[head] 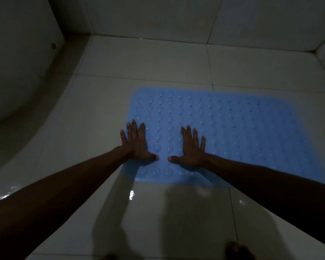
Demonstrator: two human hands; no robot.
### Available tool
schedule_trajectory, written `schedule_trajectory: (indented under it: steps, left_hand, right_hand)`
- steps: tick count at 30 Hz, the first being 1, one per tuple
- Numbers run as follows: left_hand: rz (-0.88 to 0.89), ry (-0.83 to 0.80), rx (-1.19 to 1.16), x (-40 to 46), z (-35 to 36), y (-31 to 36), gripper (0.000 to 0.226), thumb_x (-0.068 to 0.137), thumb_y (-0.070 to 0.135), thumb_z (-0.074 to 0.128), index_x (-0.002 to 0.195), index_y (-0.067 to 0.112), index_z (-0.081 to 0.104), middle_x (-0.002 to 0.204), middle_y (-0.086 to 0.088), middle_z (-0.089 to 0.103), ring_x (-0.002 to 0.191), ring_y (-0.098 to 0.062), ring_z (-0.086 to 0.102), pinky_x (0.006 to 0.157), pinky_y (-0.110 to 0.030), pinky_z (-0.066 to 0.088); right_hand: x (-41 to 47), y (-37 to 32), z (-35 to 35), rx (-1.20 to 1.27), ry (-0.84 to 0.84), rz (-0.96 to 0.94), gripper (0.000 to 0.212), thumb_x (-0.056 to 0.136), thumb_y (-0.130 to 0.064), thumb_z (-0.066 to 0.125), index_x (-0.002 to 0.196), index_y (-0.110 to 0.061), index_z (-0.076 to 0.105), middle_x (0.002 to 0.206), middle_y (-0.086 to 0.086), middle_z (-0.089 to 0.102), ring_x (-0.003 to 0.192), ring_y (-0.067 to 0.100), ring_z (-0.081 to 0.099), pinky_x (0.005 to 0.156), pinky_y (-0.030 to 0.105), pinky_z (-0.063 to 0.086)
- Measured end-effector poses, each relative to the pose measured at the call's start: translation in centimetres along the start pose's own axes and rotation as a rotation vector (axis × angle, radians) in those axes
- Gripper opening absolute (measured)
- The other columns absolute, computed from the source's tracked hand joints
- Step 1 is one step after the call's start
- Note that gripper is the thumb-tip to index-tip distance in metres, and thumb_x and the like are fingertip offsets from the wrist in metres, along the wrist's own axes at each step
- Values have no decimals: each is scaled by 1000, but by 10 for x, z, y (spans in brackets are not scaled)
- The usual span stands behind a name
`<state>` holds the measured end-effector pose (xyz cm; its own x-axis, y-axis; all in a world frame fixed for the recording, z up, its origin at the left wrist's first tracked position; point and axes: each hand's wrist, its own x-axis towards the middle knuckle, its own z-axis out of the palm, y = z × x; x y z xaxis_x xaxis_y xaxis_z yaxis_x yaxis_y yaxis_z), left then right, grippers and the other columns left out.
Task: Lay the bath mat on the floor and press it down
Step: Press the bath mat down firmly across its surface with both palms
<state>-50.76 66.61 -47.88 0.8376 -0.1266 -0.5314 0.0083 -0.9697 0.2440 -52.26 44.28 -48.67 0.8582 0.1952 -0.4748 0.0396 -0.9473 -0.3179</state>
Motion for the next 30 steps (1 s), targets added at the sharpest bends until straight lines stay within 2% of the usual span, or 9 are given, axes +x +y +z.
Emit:
schedule_trajectory:
  steps: [3, 7, 10, 12, 14, 20, 24, 30]
  left_hand:
    - [-1, -36, 13, 7, -9, 0, 146, 56, 76, 71, 146, 17, -28, 148, -14, -41, 136, -34, -37, 111, -53, -21]
    - [48, -49, -30, 13, -8, -2, 148, 54, 77, 72, 147, 20, -28, 149, -11, -41, 137, -31, -37, 112, -52, -19]
    - [29, 8, -157, 17, -3, -5, 130, 64, 78, 64, 151, 24, -17, 154, -6, -34, 140, -26, -32, 113, -49, -18]
    - [10, 63, -174, 23, 2, -5, 114, 75, 73, 57, 152, 25, -12, 155, -6, -30, 142, -25, -30, 114, -49, -17]
    - [17, 111, -129, 25, 8, -4, 109, 79, 71, 55, 152, 25, -12, 155, -7, -30, 142, -26, -30, 114, -49, -16]
    - [48, 105, -139, 22, 6, -8, 119, 68, 79, 54, 152, 25, -11, 156, -7, -29, 142, -27, -28, 112, -49, -17]
    - [23, 124, -145, 24, 7, -5, 123, 65, 77, 60, 153, 24, -9, 157, -7, -27, 143, -27, -27, 113, -50, -16]
    - [-7, 80, -114, 27, 1, -1, 122, 69, 75, 63, 152, 27, -12, 154, -12, -32, 140, -32, -31, 110, -54, -20]
  right_hand:
    - [5, -9, -10, -89, -8, -25, 139, 68, -72, 71, 149, -18, -29, 152, 10, -41, 141, 31, -36, 111, 56, -24]
    - [23, -9, -30, -201, -93, -75, 152, 57, -84, 67, 145, -16, -36, 147, 9, -47, 136, 30, -42, 111, 58, -25]
    - [28, 3, -29, -175, -134, -82, 156, 49, -93, 60, 146, -16, -34, 149, 6, -46, 135, 25, -44, 111, 57, -24]
    - [28, 8, -25, -172, -117, -106, 154, 50, -94, 59, 147, -17, -33, 149, 4, -46, 136, 24, -44, 111, 56, -25]
    - [28, 10, -25, -177, -116, -117, 152, 52, -93, 58, 147, -18, -34, 147, 3, -48, 135, 23, -45, 111, 55, -26]
    - [35, 9, -26, -123, -133, -88, 135, 67, -88, 52, 148, -19, -31, 151, 2, -44, 137, 21, -42, 113, 54, -23]
    - [36, 8, -26, -131, -125, -89, 132, 70, -86, 51, 149, -18, -30, 151, 2, -44, 138, 22, -41, 113, 53, -24]
    - [40, 8, -25, -82, -115, -56, 126, 75, -81, 54, 150, -21, -26, 154, 1, -40, 140, 20, -38, 111, 50, -26]
